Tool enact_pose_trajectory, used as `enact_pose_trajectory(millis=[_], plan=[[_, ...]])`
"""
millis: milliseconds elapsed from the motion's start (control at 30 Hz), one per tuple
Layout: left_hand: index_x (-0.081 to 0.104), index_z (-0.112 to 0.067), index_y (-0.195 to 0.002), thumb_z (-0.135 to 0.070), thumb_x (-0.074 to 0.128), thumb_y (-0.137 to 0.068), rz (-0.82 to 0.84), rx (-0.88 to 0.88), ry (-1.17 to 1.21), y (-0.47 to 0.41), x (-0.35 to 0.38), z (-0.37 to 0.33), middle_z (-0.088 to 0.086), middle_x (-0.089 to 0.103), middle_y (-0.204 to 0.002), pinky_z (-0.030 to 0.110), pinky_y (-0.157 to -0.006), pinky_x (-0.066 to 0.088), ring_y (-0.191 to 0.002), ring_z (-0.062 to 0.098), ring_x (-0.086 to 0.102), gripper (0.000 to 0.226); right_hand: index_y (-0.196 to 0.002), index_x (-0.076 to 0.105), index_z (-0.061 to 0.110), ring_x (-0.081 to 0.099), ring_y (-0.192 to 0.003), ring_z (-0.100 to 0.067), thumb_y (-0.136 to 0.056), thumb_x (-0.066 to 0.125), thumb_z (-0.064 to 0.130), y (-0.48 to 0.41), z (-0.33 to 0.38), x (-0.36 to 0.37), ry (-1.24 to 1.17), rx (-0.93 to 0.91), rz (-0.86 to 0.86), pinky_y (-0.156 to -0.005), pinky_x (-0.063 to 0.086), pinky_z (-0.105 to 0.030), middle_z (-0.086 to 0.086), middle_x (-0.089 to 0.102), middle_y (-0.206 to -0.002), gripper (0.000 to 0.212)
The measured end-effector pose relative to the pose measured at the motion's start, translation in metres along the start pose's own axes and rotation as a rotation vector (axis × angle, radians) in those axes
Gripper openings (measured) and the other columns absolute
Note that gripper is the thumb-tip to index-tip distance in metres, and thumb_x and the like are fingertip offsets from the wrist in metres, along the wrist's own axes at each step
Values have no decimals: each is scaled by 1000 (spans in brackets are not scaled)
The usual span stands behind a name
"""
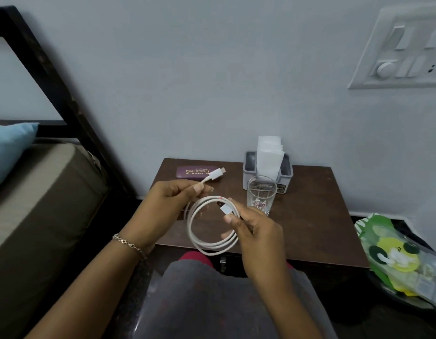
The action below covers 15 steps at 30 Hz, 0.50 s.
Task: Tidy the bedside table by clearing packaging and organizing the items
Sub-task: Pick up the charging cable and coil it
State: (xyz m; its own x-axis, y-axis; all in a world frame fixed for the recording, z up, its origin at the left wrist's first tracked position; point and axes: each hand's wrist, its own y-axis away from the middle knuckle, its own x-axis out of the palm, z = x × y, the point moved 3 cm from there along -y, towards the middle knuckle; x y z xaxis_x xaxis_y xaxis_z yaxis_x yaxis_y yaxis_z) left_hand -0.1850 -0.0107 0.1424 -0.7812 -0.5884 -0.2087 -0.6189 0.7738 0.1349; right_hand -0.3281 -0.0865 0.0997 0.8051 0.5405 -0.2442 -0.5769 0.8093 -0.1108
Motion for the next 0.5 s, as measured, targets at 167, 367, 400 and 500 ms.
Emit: enact_pose_trajectory(millis=[167, 367, 400, 500], plan=[[67, -7, -94, -13, 63, -84, -110, -76, 160, 0, -4, 7, 6, 66, -69, 24, -55, 56, -57, 15, 61, 13, -97, 66, 39, 72, -67, -10, -89, 59, 10, 1, 6, -6, -340, 121, -18, -58, 51, -15, 15, 74, -81, 30], [70, -2, -83, -29, 52, -90, 61, -114, -5, 8, 2, 6, 6, 55, -60, 16, -46, 42, -43, 6, 45, 33, -87, 64, 51, 70, -77, -8, -88, 61, 18, 2, 3, -5, -192, 77, -94, -67, 55, -26, 13, 74, -83, 34], [70, -1, -85, -40, 51, -87, 68, -142, 25, 9, 1, 6, 6, 56, -63, 18, -50, 43, -47, 8, 46, 43, -86, 65, 51, 69, -77, -8, -88, 62, 18, 2, 0, -4, -147, 74, -105, -69, 56, -31, 11, 73, -83, 33], [71, -3, -93, -54, 58, -75, 123, -212, 133, 15, 0, 9, 10, 60, -81, 28, -73, 48, -70, 16, 51, 56, -96, 71, 42, 68, -79, -10, -88, 61, 19, 2, -4, -2, -64, 61, -117, -72, 57, -36, 8, 71, -86, 25]])
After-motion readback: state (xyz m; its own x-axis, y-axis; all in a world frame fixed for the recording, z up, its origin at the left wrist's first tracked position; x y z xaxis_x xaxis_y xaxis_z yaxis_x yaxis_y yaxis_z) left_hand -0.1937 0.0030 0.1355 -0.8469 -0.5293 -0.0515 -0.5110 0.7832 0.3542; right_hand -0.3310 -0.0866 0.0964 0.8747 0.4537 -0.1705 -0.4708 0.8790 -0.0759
